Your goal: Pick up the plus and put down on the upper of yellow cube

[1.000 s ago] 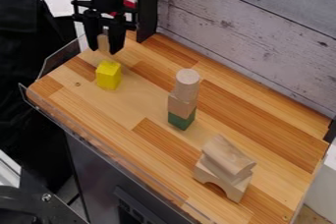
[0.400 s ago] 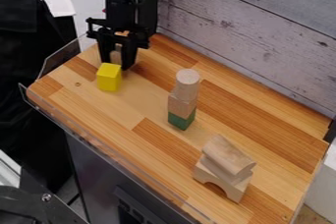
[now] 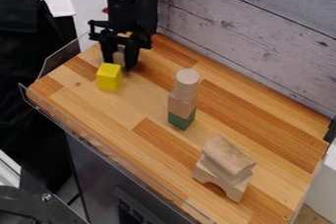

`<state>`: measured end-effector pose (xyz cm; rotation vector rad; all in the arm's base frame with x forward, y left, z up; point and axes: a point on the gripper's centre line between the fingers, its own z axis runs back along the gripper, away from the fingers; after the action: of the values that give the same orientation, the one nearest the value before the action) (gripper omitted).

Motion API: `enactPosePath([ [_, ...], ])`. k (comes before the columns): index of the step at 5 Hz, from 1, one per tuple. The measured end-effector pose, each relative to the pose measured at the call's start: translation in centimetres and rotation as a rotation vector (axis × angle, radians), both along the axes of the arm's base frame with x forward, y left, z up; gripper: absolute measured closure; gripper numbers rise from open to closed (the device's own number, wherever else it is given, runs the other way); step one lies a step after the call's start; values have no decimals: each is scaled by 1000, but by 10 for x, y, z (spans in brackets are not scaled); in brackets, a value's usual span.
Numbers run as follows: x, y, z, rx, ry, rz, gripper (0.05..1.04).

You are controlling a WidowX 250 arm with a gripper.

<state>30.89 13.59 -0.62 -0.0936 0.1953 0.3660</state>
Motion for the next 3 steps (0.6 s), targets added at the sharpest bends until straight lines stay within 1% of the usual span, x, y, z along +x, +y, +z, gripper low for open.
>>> enactPosePath([
  [1, 0, 2, 0, 2, -3, 15, 565],
  [2, -1, 0, 0, -9, 5, 24, 249],
  [3, -5, -1, 4, -20, -9, 34, 78],
])
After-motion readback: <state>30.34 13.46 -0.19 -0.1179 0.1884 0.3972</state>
